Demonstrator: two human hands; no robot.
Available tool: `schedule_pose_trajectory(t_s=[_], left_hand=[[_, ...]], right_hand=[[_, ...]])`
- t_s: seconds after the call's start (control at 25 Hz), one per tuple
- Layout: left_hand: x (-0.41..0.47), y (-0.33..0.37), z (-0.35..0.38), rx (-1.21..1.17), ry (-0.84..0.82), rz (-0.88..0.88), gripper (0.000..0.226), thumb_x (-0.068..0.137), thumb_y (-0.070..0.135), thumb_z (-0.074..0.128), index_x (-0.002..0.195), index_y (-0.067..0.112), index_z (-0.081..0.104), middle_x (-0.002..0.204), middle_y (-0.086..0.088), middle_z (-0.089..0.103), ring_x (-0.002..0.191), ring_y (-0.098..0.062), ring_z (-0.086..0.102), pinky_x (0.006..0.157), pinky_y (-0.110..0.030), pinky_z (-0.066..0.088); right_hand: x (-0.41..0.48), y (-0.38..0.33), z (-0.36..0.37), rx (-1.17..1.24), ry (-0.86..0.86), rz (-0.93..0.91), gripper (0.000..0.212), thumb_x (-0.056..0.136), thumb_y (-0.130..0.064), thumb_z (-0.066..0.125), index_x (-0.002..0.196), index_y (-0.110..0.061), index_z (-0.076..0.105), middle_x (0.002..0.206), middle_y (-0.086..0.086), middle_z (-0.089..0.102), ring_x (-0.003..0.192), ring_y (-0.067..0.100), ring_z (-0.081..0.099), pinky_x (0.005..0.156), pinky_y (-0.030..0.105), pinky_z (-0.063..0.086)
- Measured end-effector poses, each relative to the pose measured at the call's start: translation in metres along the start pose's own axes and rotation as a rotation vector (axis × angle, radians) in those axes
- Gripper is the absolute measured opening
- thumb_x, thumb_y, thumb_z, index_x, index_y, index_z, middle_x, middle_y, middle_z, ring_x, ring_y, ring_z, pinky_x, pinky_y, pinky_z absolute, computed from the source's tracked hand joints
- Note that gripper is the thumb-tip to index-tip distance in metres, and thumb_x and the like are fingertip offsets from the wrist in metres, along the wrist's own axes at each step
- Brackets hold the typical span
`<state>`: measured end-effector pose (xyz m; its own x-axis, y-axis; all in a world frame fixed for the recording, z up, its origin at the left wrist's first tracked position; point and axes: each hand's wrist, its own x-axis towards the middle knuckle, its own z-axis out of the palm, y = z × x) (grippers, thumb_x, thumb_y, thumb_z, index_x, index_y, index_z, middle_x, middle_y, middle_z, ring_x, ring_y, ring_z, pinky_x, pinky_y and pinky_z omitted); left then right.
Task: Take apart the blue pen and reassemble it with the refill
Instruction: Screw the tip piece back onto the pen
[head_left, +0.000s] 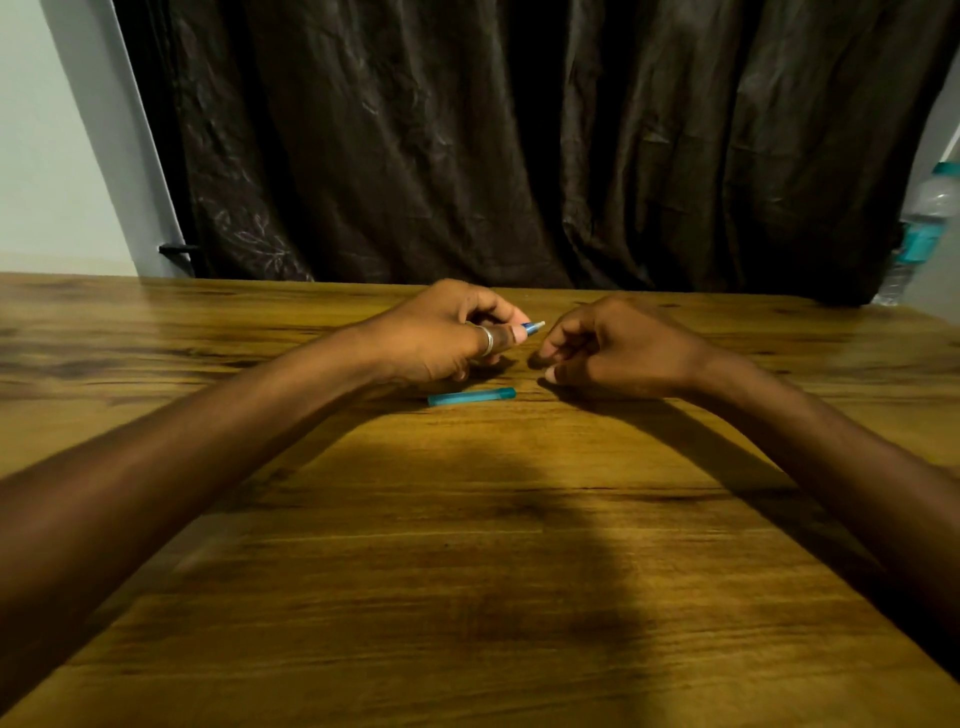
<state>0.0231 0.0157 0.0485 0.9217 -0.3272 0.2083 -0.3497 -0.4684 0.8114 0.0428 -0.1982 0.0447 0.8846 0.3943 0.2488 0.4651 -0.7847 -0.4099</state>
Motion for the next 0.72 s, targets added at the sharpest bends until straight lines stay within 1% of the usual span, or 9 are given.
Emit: schedule_pose_trajectory(t_s=[0.08, 0.12, 0.2, 0.28, 0.36, 0.4, 0.52, 0.6, 0.72], left_hand=[[0.002, 0.002, 0.003, -0.009, 0.006, 0.007, 0.008, 0.096, 0.024, 0.066, 0.1, 0.031, 0.07, 0.089, 0.004, 0.07, 0.059, 0.01, 0.064, 0.046, -0.012, 0.046], [0.003, 0.003, 0.004, -0.025, 0.011, 0.011, 0.009, 0.096, 0.022, 0.066, 0.1, 0.03, 0.069, 0.088, 0.003, 0.069, 0.059, 0.01, 0.063, 0.046, -0.013, 0.046], [0.002, 0.002, 0.008, -0.052, 0.015, 0.015, 0.009, 0.097, 0.019, 0.065, 0.104, 0.023, 0.069, 0.085, 0.002, 0.066, 0.056, 0.01, 0.062, 0.045, -0.012, 0.045], [-0.002, 0.001, 0.011, -0.047, 0.021, 0.015, 0.012, 0.097, 0.018, 0.065, 0.108, 0.02, 0.069, 0.083, 0.003, 0.065, 0.052, 0.011, 0.06, 0.044, -0.011, 0.044], [-0.007, 0.0, 0.008, -0.055, 0.017, 0.004, 0.013, 0.097, 0.019, 0.064, 0.109, 0.021, 0.069, 0.082, 0.002, 0.064, 0.05, 0.009, 0.058, 0.044, -0.011, 0.043], [-0.008, -0.001, 0.005, -0.07, 0.012, -0.006, 0.014, 0.098, 0.019, 0.064, 0.11, 0.021, 0.069, 0.081, 0.001, 0.064, 0.048, 0.007, 0.056, 0.044, -0.011, 0.043], [-0.011, -0.004, -0.001, -0.086, 0.027, -0.022, 0.017, 0.099, 0.022, 0.062, 0.115, 0.02, 0.069, 0.079, -0.001, 0.061, 0.046, 0.005, 0.052, 0.046, -0.013, 0.043], [-0.011, -0.004, -0.002, -0.085, 0.043, -0.009, 0.018, 0.099, 0.021, 0.062, 0.116, 0.018, 0.069, 0.08, 0.0, 0.061, 0.044, 0.005, 0.052, 0.046, -0.013, 0.043], [-0.012, -0.004, -0.001, -0.091, 0.037, 0.008, 0.017, 0.098, 0.02, 0.063, 0.113, 0.018, 0.07, 0.081, -0.002, 0.062, 0.042, 0.004, 0.05, 0.045, -0.013, 0.043]], right_hand=[[-0.002, 0.0, 0.001, -0.044, -0.033, -0.019, 0.014, 0.082, -0.021, 0.079, 0.096, -0.025, 0.079, 0.079, -0.016, 0.076, 0.075, -0.012, 0.066, 0.061, 0.004, 0.047], [-0.002, 0.0, 0.002, -0.052, -0.045, -0.019, 0.014, 0.082, -0.018, 0.078, 0.095, -0.024, 0.079, 0.074, -0.017, 0.075, 0.071, -0.012, 0.066, 0.058, 0.002, 0.043], [-0.003, -0.001, 0.004, -0.062, -0.063, -0.014, 0.012, 0.084, -0.012, 0.076, 0.09, -0.021, 0.08, 0.062, -0.018, 0.073, 0.06, -0.011, 0.065, 0.053, 0.003, 0.041], [-0.003, -0.003, 0.003, -0.002, -0.022, 0.006, 0.011, 0.084, -0.009, 0.075, 0.086, -0.019, 0.079, 0.063, -0.011, 0.075, 0.059, -0.005, 0.067, 0.054, 0.008, 0.046], [-0.002, -0.006, -0.002, 0.206, 0.092, 0.065, 0.014, 0.084, -0.004, 0.073, 0.086, -0.017, 0.077, 0.075, 0.0, 0.078, 0.071, 0.008, 0.072, 0.066, 0.02, 0.057], [-0.002, -0.009, -0.004, 0.375, 0.137, 0.092, 0.016, 0.085, 0.001, 0.071, 0.088, -0.013, 0.075, 0.078, 0.005, 0.077, 0.075, 0.014, 0.073, 0.072, 0.025, 0.058], [-0.003, -0.02, -0.006, 0.874, 0.169, 0.134, 0.02, 0.085, 0.014, 0.064, 0.093, -0.004, 0.067, 0.078, 0.011, 0.073, 0.071, 0.015, 0.073, 0.067, 0.024, 0.061], [-0.006, -0.024, -0.007, 0.977, 0.15, 0.139, 0.021, 0.086, 0.015, 0.062, 0.096, -0.003, 0.065, 0.081, 0.012, 0.074, 0.073, 0.016, 0.075, 0.066, 0.023, 0.061], [-0.007, -0.027, -0.007, 0.983, 0.127, 0.136, 0.021, 0.088, 0.014, 0.061, 0.1, -0.003, 0.063, 0.084, 0.013, 0.075, 0.076, 0.017, 0.076, 0.07, 0.025, 0.062]])
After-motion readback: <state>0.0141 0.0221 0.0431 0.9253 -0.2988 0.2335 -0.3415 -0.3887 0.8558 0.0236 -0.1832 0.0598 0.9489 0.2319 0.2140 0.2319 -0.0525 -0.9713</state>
